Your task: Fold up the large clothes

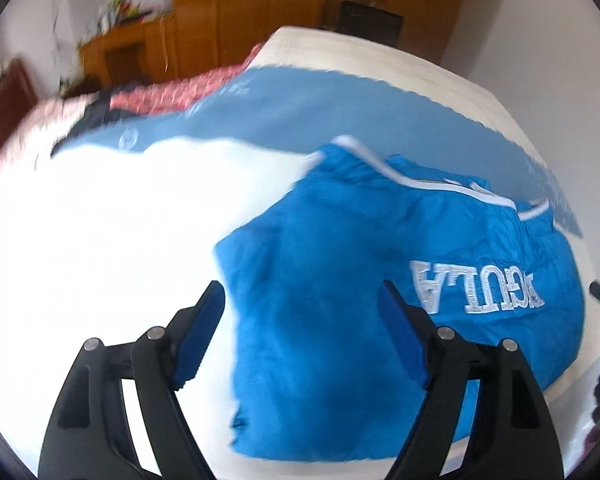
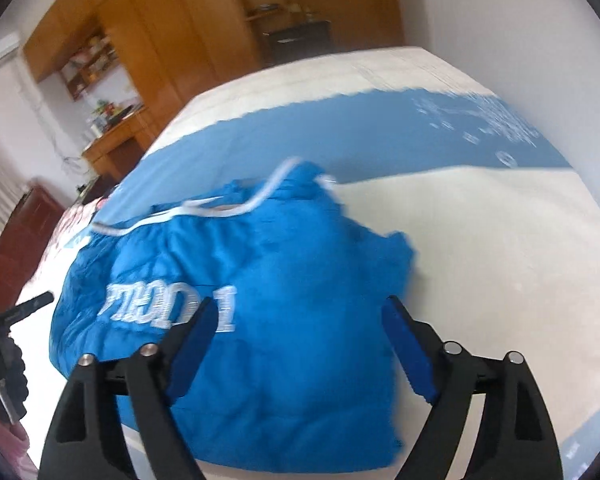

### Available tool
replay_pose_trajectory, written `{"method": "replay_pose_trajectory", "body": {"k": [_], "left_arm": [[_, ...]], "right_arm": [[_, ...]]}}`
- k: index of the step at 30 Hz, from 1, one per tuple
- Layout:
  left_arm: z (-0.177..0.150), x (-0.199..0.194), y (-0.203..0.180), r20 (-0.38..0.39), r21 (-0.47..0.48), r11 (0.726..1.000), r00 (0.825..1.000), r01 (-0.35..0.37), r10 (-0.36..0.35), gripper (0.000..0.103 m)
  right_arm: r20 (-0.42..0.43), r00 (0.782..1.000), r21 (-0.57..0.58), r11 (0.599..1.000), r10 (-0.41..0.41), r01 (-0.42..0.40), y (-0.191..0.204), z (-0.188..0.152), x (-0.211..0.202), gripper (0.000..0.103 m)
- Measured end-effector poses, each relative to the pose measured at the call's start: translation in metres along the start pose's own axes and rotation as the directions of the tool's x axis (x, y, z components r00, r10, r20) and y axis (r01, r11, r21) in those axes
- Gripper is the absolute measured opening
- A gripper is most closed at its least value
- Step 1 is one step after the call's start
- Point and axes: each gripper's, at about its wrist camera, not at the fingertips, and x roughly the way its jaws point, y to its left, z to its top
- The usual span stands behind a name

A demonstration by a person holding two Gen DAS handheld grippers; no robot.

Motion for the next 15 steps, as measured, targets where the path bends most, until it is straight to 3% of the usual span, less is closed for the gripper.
{"method": "replay_pose_trajectory", "body": {"k": [7,15], "left_arm": [[-0.008,0.026,0.030,-0.092,-0.095,0.982,0.981,0.160,-0.169,0.079],[-0.006,0.059,0.038,-0.134,-0.159,0.964,0.963,0.212,-0.234,0.086]], "right_arm": [[-0.161,0.980,0.127,0.987,0.121,-0.101,-0.044,0.003,0.038,0.086],[-0.225,0.930,0.289,0.932,0.290,-0.220,-0.071,-0.001,0.082,0.092]]}}
